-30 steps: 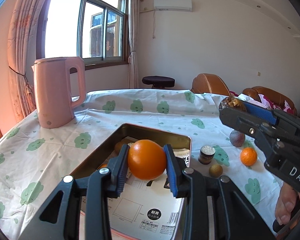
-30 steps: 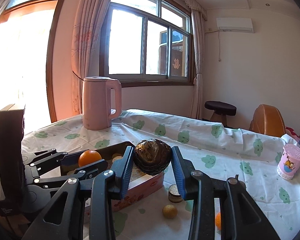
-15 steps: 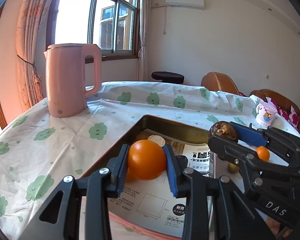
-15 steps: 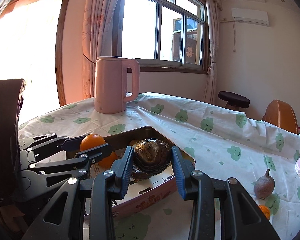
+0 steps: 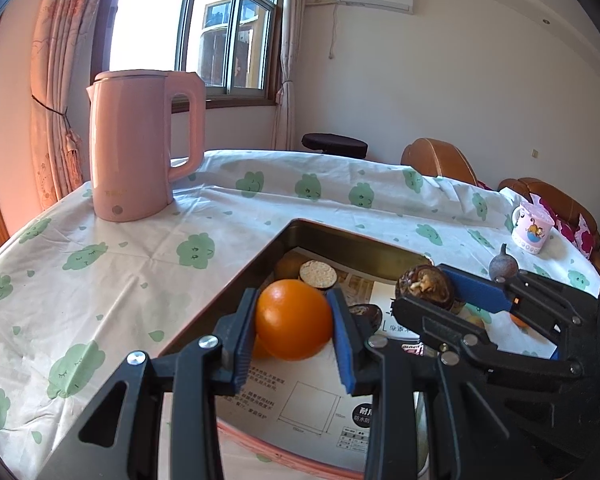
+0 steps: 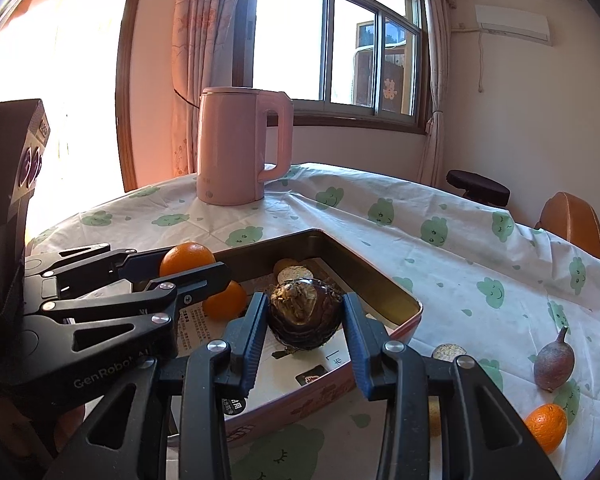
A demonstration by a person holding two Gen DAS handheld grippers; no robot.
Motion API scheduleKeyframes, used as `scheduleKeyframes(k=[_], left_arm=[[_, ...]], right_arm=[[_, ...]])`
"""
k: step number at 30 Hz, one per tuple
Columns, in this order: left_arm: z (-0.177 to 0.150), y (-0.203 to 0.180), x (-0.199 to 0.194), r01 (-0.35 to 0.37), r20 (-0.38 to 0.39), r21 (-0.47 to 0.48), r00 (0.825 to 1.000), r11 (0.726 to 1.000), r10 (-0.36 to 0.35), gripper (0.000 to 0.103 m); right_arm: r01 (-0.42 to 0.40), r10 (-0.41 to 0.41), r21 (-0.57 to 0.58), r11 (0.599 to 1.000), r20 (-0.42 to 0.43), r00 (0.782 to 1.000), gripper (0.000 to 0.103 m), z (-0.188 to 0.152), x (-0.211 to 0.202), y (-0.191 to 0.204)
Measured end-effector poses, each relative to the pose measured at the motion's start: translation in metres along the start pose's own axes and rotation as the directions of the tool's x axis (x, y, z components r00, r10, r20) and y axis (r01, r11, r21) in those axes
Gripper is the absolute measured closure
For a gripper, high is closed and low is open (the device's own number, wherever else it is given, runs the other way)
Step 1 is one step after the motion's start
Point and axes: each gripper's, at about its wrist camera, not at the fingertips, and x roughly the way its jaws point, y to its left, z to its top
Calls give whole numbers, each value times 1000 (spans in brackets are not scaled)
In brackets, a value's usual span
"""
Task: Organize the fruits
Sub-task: 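Lower the orange with the left tool while the right tool lowers the dark fruit into the tin, then open the left tool releasing the orange while the right tool releases the dark fruit, then grasp a small yellow-brown round fruit with the right tool while the left tool moves toward an orange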
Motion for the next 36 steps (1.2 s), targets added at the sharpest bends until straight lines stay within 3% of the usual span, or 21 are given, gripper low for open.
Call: scheduleKeyframes(k=[11,15,18,20,21,23,25,31,36], left_arm=[[0,4,7,18,-40,-29,999,999,-19,67],[0,5,5,1,-30,-31,1000,1000,-2,62],[0,8,2,-32,-13,-44,999,999,32,40],[0,10,-2,-28,11,-53,1000,998,28,23],[0,9,-5,-19,27,-53,999,998,21,21],[0,7,-11,-19,54,-53,998,998,22,14],[1,6,-13,-19,72,-62,997,998,23,10],[1,9,-12,-28,80,-95,996,995,35,9],[0,9,-12,-30,83,-103,996,994,39,9]], right_arm=[[-16,15,-1,1000,-55,998,63,0,11,-1],[-22,23,5,1000,-70,997,63,0,14,-2],[-32,34,24,999,-61,998,61,-1,11,-6],[-20,22,39,999,-47,999,52,-3,6,-12],[-8,10,39,999,-37,999,45,-4,2,-15],[35,-35,29,999,-9,999,43,-6,-11,-23],[67,-67,43,997,5,998,43,-9,-24,-38],[173,-175,106,979,4,985,43,-20,-58,-87],[189,-188,113,975,-26,982,43,-24,-54,-99]])
